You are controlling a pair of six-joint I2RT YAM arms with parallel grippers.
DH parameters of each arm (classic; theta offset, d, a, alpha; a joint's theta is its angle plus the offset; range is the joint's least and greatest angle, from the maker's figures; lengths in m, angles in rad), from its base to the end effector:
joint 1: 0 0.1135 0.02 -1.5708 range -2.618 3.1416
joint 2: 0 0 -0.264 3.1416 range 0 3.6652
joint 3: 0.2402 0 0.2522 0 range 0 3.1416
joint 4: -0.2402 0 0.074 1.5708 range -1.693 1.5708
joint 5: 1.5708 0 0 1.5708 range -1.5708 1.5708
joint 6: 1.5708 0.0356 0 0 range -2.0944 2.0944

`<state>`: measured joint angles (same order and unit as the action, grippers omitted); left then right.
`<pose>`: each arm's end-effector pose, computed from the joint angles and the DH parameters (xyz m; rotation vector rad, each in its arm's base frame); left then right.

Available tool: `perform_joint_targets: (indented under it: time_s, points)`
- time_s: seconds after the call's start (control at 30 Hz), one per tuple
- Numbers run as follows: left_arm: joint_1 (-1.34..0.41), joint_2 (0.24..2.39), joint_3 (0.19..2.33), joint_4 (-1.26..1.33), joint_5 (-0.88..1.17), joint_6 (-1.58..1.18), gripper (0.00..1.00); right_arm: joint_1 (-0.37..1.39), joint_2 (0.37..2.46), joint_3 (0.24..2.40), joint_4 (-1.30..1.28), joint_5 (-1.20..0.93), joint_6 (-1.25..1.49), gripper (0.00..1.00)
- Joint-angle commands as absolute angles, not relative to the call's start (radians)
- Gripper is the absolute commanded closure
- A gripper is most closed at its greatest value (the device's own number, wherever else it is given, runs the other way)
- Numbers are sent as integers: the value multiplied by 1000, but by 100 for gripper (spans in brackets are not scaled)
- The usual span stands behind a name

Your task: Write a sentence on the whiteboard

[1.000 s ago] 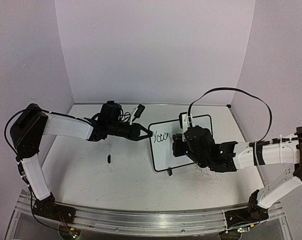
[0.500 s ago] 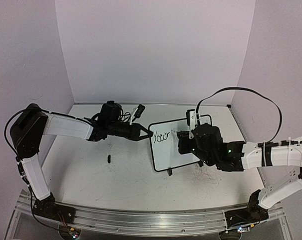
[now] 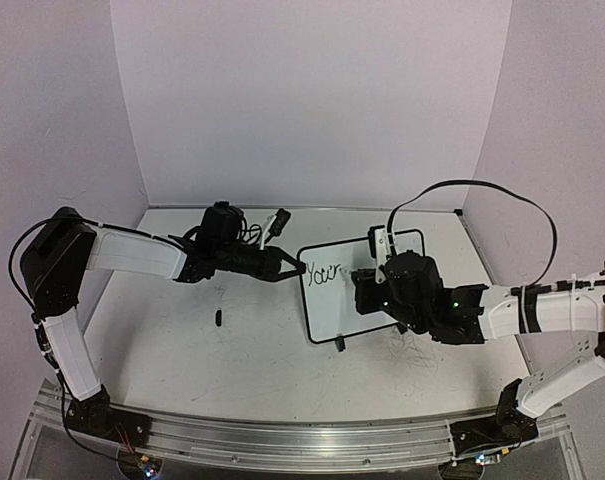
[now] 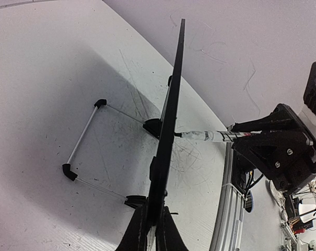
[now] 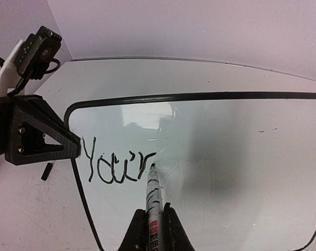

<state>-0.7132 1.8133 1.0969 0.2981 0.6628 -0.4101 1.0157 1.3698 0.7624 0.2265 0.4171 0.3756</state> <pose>0.2888 -0.2788 0.2127 0.7866 2.0188 -1.3476 0.1712 0.2487 0.2420 -0.3455 1.9225 0.5245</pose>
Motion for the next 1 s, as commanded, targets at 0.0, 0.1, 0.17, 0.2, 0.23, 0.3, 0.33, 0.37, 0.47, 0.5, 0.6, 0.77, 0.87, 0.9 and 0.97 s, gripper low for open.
perform_joint_targets:
  time_s: [0.0, 0.1, 0.17, 0.2, 0.23, 0.3, 0.33, 0.37, 0.47, 0.5, 0.6, 0.77, 0.87, 0.9, 0.97]
  points:
    - [-701, 1794, 1095, 295, 659, -402, 100, 1013, 1394, 782, 267, 423, 379, 100]
    - [-701, 1793, 1094, 295, 660, -400, 100, 1013, 1398, 781, 264, 436, 386, 100]
    - [-701, 1795, 1094, 295, 659, -400, 100, 1014, 1400, 780, 255, 450, 395, 100]
    - [-701, 1795, 1095, 295, 658, -400, 100, 1014, 1399, 779, 249, 458, 400, 100]
    - [-701, 1796, 1096, 295, 658, -400, 100, 1014, 1398, 778, 244, 471, 406, 100]
    - [-701, 1796, 1096, 295, 659, -400, 100, 1013, 1393, 774, 237, 495, 418, 100]
    - [-701, 1796, 1096, 295, 660, -400, 100, 1012, 1389, 773, 235, 505, 423, 100]
    - [-701, 1796, 1096, 295, 659, -400, 100, 1011, 1385, 773, 232, 513, 428, 100]
    - [-701, 1796, 1095, 295, 658, -399, 100, 1009, 1374, 772, 224, 535, 439, 100]
    - [-701, 1796, 1096, 295, 658, -399, 100, 1008, 1372, 772, 223, 538, 440, 100]
    - [-701, 1796, 1096, 295, 660, -399, 100, 1006, 1370, 776, 227, 537, 436, 100]
    - [-701, 1796, 1097, 295, 661, -399, 100, 1006, 1376, 781, 271, 512, 410, 100]
    - [-701, 1795, 1095, 295, 661, -399, 100, 1006, 1385, 787, 286, 498, 398, 100]
    - [-701, 1795, 1095, 295, 661, -399, 100, 1006, 1387, 788, 289, 495, 397, 100]
    - [-701, 1795, 1094, 295, 662, -399, 100, 1006, 1388, 788, 292, 492, 394, 100]
